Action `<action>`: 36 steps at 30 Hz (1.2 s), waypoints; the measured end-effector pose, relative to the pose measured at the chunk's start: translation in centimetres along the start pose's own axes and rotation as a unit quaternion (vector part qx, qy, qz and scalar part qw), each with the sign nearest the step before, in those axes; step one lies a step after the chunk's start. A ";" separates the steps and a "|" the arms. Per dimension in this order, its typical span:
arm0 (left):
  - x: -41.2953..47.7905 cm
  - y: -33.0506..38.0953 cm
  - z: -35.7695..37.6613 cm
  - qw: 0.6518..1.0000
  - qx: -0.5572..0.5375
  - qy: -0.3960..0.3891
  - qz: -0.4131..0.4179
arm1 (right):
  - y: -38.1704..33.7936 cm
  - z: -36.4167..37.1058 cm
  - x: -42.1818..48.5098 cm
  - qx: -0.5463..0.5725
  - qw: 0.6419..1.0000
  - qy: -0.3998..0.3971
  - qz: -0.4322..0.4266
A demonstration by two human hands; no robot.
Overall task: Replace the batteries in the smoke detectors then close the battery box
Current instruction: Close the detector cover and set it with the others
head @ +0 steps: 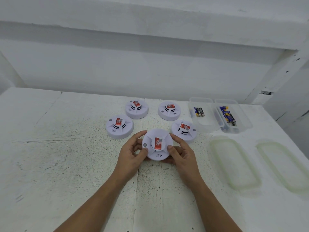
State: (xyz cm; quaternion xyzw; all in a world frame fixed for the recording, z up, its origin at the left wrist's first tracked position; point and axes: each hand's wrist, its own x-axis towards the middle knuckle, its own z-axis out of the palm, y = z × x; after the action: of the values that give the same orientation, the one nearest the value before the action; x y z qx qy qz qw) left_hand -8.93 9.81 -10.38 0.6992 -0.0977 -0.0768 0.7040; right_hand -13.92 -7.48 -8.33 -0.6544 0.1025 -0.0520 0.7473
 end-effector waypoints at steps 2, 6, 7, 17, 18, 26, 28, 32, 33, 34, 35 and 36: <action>0.0 -0.1 0.0 1.000 0.002 0.001 0.001 | -0.1 0.0 0.0 0.003 1.000 -0.003 -0.004; 0.0 -0.1 0.0 1.000 0.002 0.003 0.002 | 0.1 0.0 0.1 0.000 1.000 -0.003 -0.006; 0.0 -0.1 0.0 1.000 0.004 0.003 0.003 | 0.2 0.0 0.1 -0.001 1.000 -0.002 -0.006; 0.0 0.0 0.1 1.000 0.017 0.009 0.014 | 0.7 -0.1 0.3 -0.036 0.999 0.008 -0.020; 0.0 0.0 0.1 1.000 0.019 0.010 0.013 | 0.8 -0.1 0.3 -0.041 0.999 0.010 -0.023; -0.1 0.2 0.3 0.999 0.007 0.033 0.024 | 1.2 -0.1 0.3 -0.094 0.995 0.013 -0.040; -0.2 0.3 0.4 0.999 0.001 0.046 0.025 | 1.3 -0.1 0.2 -0.132 0.990 0.008 -0.052; -0.1 0.2 0.5 0.996 0.027 0.078 0.029 | 1.4 0.6 -0.1 -0.174 0.982 0.011 -0.077; -0.1 0.2 0.6 0.995 0.036 0.084 0.031 | 1.4 0.8 -0.1 -0.184 0.979 0.012 -0.086; 0.0 0.3 0.6 0.994 0.051 0.092 0.037 | 1.3 1.1 0.1 -0.196 0.976 0.013 -0.095; 0.0 0.4 0.7 0.991 0.073 0.104 0.047 | 1.2 1.3 0.3 -0.214 0.971 0.014 -0.103; 0.0 0.7 0.8 0.986 0.099 0.119 0.062 | 1.2 1.4 0.6 -0.235 0.966 0.014 -0.109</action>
State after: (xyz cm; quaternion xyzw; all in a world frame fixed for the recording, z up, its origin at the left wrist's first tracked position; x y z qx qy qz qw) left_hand -9.11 9.00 -9.71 0.7625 -0.0636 0.0610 0.6410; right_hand -13.11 -6.08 -9.38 -0.8181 0.0505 -0.1170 0.5608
